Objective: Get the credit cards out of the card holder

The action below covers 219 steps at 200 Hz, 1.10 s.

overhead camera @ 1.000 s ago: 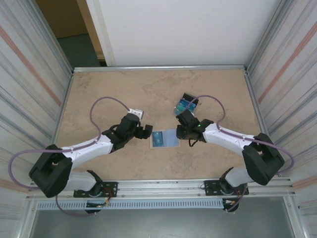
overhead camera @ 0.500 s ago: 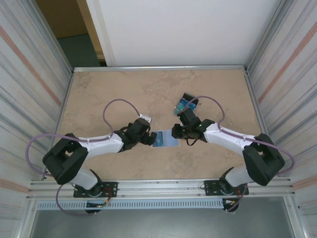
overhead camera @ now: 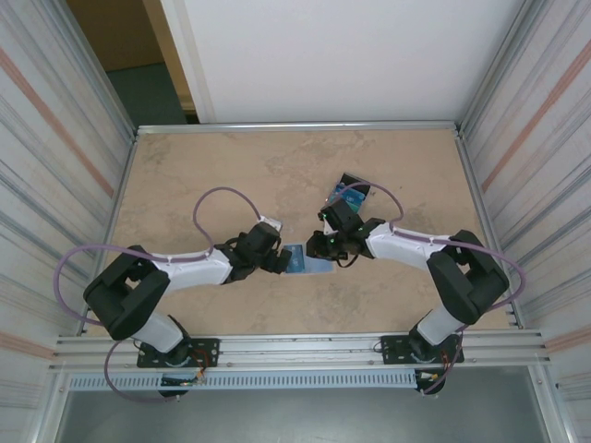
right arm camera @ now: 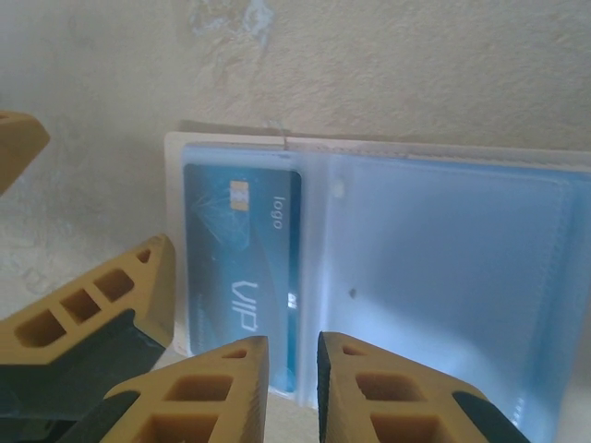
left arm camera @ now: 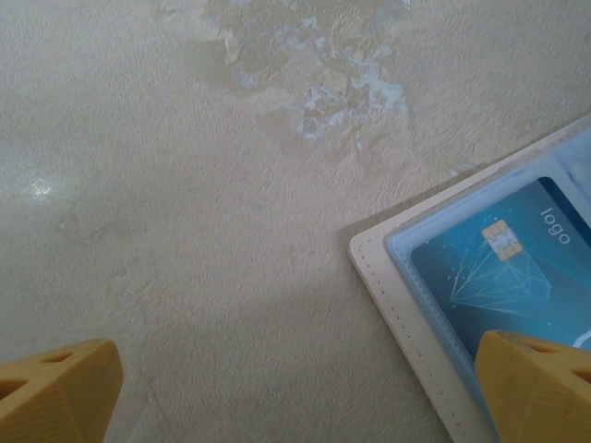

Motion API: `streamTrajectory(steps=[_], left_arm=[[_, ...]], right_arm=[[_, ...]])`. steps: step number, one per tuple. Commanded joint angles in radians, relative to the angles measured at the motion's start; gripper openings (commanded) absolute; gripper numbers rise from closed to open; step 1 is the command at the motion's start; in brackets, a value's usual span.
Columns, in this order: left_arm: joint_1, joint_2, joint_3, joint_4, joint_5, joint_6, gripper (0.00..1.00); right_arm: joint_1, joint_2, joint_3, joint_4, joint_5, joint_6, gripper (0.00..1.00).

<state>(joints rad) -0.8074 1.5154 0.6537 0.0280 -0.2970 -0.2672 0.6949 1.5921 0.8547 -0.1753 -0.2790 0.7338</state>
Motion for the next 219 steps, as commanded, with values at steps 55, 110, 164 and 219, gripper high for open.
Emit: streamTrajectory(steps=[55, 110, 164, 219], left_arm=[[-0.004, 0.034, -0.008, -0.034, 0.000, -0.026, 0.99], [-0.004, 0.038, -0.010, -0.053, -0.017, -0.026, 0.99], [-0.005, 0.048, -0.010, -0.060, -0.022, -0.024, 0.99], [-0.006, 0.050, -0.006, -0.065, -0.019, -0.024, 0.99]], right_arm=[[0.005, 0.086, 0.049, 0.030, -0.080, 0.044, 0.21], [-0.020, 0.123, 0.031, 0.118, -0.179, 0.088, 0.19], [-0.039, 0.134, 0.007, 0.138, -0.188, 0.110, 0.16], [-0.044, 0.156, 0.001, 0.137, -0.183, 0.110, 0.14]])
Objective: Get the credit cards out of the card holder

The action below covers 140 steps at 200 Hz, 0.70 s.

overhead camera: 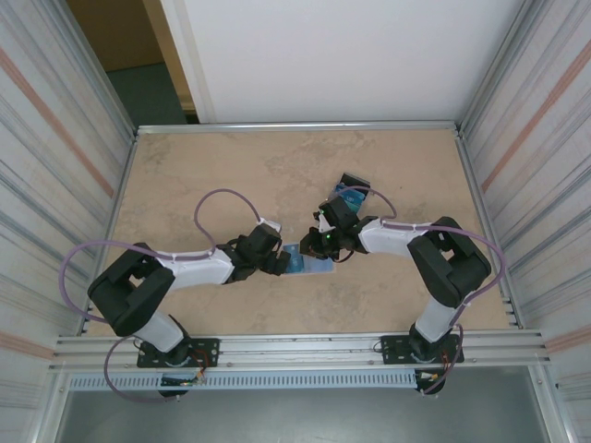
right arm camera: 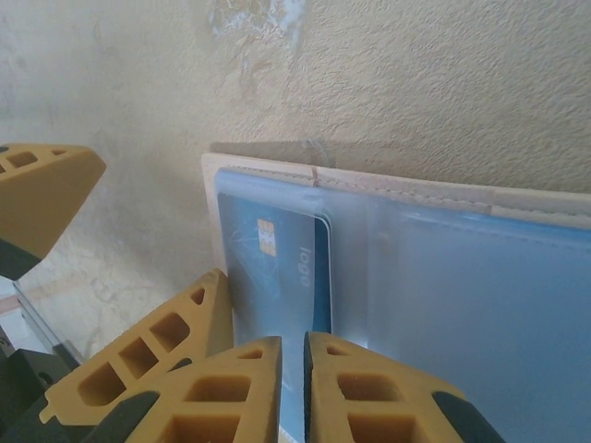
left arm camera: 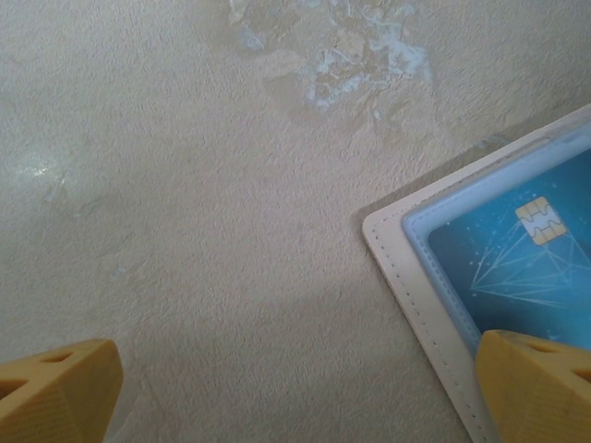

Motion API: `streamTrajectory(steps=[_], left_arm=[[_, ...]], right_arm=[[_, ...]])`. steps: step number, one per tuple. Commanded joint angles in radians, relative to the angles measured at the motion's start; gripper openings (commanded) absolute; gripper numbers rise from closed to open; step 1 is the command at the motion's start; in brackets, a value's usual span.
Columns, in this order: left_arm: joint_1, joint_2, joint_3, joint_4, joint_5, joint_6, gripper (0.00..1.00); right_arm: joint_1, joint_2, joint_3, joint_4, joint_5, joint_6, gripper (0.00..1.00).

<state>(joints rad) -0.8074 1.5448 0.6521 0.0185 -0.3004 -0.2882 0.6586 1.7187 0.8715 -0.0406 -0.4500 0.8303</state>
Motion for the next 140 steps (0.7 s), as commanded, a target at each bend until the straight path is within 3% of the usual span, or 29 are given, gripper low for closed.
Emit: streamTrajectory(steps=[1, 140], left_arm=[[-0.005, 0.020, -0.006, -0.055, -0.016, -0.003, 0.99], [-0.006, 0.021, 0.000, -0.068, -0.018, -0.016, 0.99]], right_arm=[[-0.009, 0.029, -0.016, 0.001, -0.012, 0.013, 0.14], [-0.019, 0.024, -0.026, -0.018, 0.003, 0.020, 0.13]])
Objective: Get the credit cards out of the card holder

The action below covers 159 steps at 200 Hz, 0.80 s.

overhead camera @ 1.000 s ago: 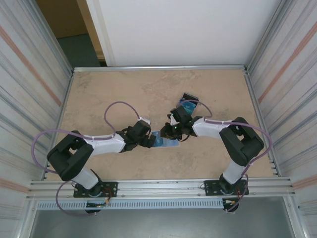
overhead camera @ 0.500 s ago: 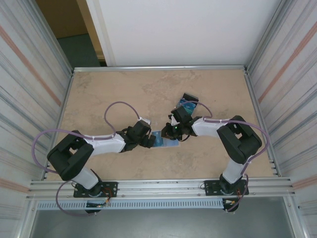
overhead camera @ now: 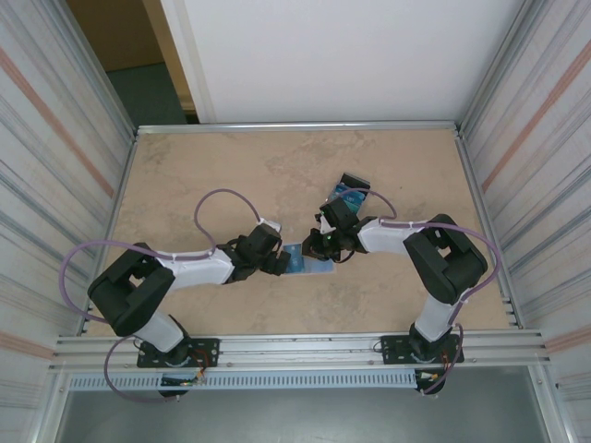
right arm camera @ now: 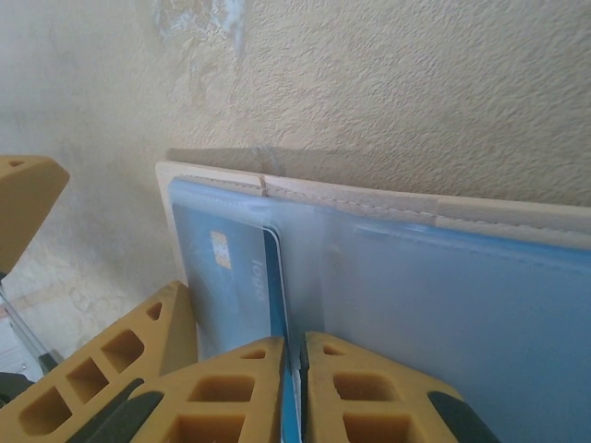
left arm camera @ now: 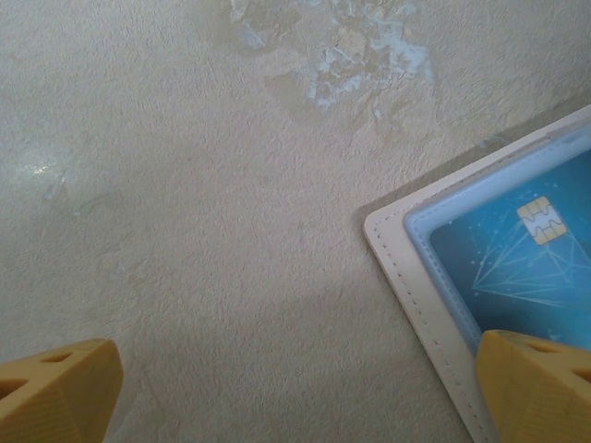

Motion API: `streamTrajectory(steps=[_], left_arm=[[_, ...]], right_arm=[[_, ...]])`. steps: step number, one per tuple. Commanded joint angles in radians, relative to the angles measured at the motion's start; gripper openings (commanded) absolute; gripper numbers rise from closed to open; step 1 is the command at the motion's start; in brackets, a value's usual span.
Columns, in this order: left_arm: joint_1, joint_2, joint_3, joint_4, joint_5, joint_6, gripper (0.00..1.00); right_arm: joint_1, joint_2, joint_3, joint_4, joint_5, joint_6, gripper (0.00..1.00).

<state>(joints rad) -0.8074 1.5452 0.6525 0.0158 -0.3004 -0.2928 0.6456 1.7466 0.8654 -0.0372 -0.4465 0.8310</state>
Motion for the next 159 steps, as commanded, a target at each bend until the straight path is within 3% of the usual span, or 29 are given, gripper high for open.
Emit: streamTrajectory(steps=[1, 159], left_arm=[[-0.006, 0.021, 0.001, -0.065, -0.018, -0.011, 0.99], [-0.011, 0.034, 0.018, -0.068, -0.013, -0.017, 0.99]], right_arm=[[-0.006, -0.004, -0.020, -0.021, -0.001, 0.019, 0.13], [0.007, 0.029, -0.016, 0.037, -0.077, 0.015, 0.13]])
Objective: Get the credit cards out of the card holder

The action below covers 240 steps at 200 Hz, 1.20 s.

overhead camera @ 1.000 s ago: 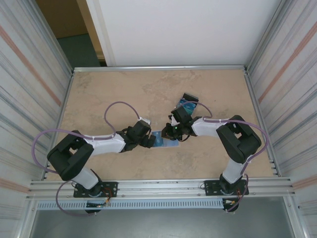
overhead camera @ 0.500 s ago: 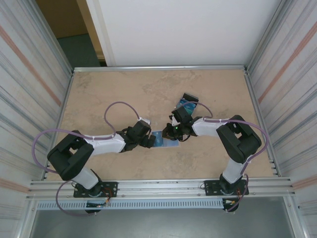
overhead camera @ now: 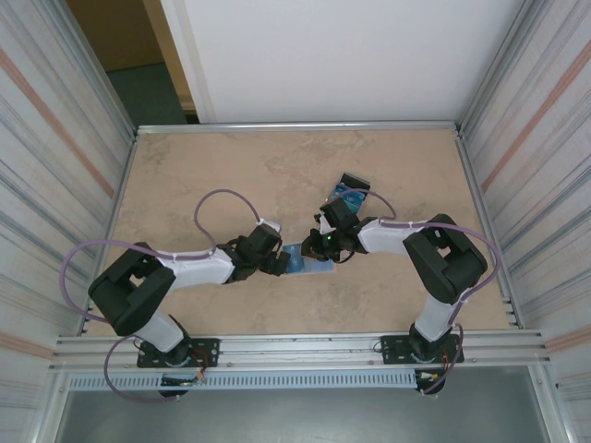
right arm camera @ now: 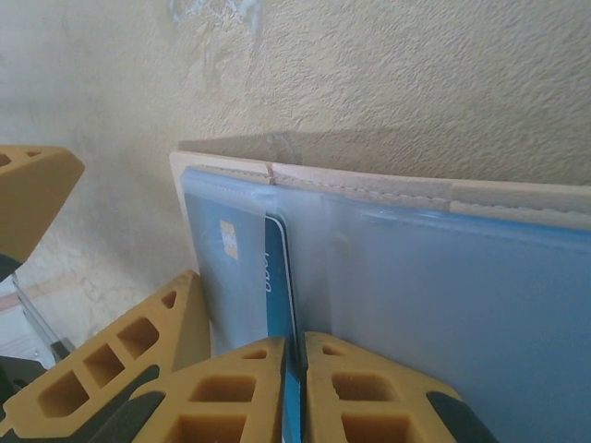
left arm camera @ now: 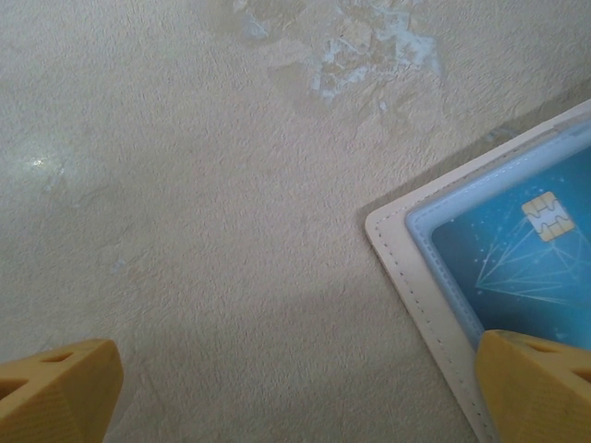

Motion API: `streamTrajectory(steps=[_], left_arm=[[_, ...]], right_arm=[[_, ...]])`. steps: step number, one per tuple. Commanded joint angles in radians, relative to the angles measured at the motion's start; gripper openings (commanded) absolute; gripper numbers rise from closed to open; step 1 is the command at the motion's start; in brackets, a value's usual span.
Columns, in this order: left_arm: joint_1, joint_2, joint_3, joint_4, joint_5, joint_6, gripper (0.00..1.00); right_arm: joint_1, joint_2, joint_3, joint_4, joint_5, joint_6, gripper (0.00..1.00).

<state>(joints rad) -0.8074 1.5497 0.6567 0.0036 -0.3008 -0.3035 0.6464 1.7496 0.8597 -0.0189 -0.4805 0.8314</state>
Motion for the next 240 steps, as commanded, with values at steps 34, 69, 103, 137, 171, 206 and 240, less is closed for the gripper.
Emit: streamTrajectory(steps=[34, 69, 103, 137, 171, 206, 240], left_arm=[[-0.015, 0.032, 0.017, -0.057, -0.011, -0.006, 0.99], [-0.016, 0.025, 0.017, -0.062, -0.015, -0.009, 0.99], [-0.016, 0.009, 0.014, -0.071, -0.028, -0.012, 0.99], [-0.016, -0.002, 0.012, -0.079, -0.040, -0.012, 0.99], [-0.016, -0.011, 0.014, -0.083, -0.045, -0.010, 0.99], [-0.016, -0.010, 0.013, -0.086, -0.046, -0.009, 0.99], [-0.016, -0.016, 0.014, -0.086, -0.049, -0.010, 0.99]], right_arm=[[0.011, 0.039, -0.008, 0.031, -0.063, 0.014, 0.14], [0.009, 0.039, -0.010, 0.025, -0.051, 0.013, 0.07], [-0.006, 0.017, -0.020, -0.004, -0.017, -0.001, 0.00], [-0.019, -0.002, -0.032, -0.016, 0.001, -0.009, 0.00], [-0.026, -0.026, -0.035, -0.039, 0.022, -0.023, 0.00], [-0.031, -0.047, -0.034, -0.062, 0.042, -0.034, 0.00], [-0.036, -0.059, -0.033, -0.083, 0.055, -0.043, 0.00]])
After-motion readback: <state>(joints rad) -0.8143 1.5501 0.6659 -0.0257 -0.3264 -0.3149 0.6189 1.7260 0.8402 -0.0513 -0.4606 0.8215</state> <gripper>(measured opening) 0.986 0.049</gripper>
